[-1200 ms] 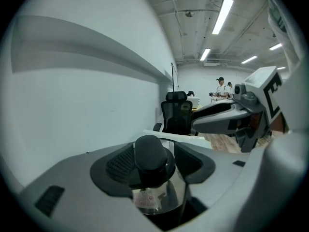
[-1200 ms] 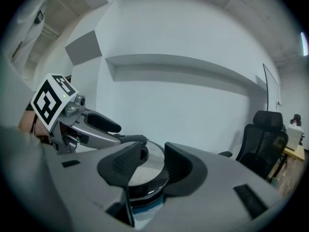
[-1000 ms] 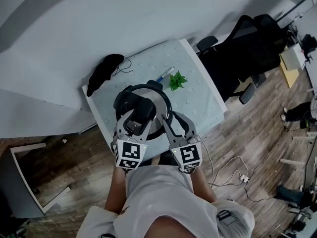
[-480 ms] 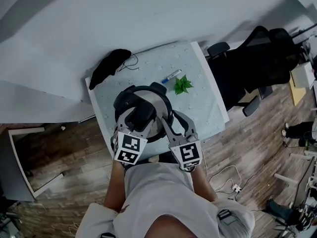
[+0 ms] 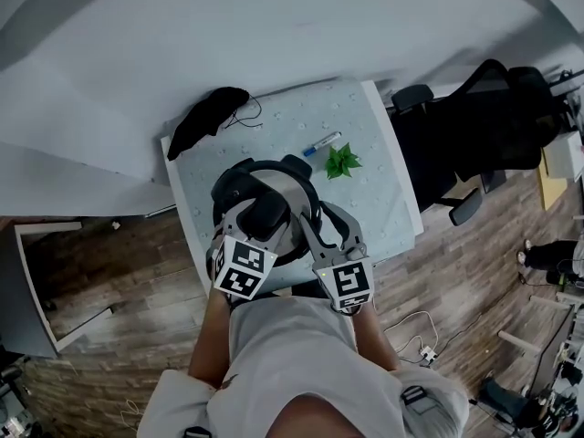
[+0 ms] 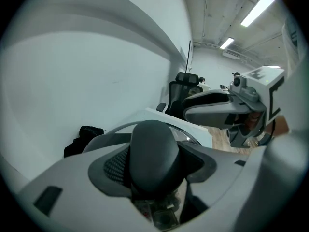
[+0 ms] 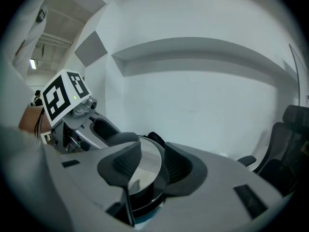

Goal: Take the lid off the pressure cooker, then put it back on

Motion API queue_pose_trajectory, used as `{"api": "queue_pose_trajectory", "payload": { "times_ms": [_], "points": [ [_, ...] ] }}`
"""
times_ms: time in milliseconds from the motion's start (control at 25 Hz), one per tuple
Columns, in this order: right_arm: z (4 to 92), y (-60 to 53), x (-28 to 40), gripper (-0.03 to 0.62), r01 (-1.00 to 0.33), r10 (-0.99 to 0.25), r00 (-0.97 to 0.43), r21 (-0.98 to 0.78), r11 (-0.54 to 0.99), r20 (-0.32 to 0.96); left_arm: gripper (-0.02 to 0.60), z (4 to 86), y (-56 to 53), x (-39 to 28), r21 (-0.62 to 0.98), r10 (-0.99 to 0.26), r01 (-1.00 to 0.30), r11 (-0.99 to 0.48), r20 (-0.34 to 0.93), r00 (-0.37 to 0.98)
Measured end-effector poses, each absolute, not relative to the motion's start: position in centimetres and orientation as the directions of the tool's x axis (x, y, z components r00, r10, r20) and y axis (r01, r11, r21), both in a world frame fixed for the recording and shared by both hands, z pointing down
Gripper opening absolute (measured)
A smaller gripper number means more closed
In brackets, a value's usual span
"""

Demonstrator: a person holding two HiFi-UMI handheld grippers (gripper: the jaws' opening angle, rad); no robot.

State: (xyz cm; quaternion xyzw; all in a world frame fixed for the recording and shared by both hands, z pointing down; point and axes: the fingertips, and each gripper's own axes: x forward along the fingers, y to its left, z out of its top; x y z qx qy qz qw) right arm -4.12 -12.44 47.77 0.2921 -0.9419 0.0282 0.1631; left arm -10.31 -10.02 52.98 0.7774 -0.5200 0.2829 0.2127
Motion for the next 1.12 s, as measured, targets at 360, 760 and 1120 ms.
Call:
{"api": "queue_pose_trajectory", "payload": {
  "times_ms": [360,760,1120],
  "points": [
    [47.7,-12.4,-5.5,0.155,-0.546,-0.527,-0.786,0.038,0.837,0.324,0.287,53.0,-9.8,-10.3,0.04,-0.66,-0.914,-0.404,0.679,0.322],
    [47.8,-12.6,-5.5,0.155,-0.567,-0.546,-0.769,0.041,0.823,0.331,0.282,53.0,-9.9,-10.2,0.048,-0.612,-0.864,-0.501,0.686,0.393],
    [48.0,-12.4,-5.1,0.155,-0.59,-0.569,-0.75,0.048,0.806,0.338,0.281,53.2,-9.7,-10.0,0.048,-0.549,-0.79,-0.611,0.693,0.467]
  ]
}}
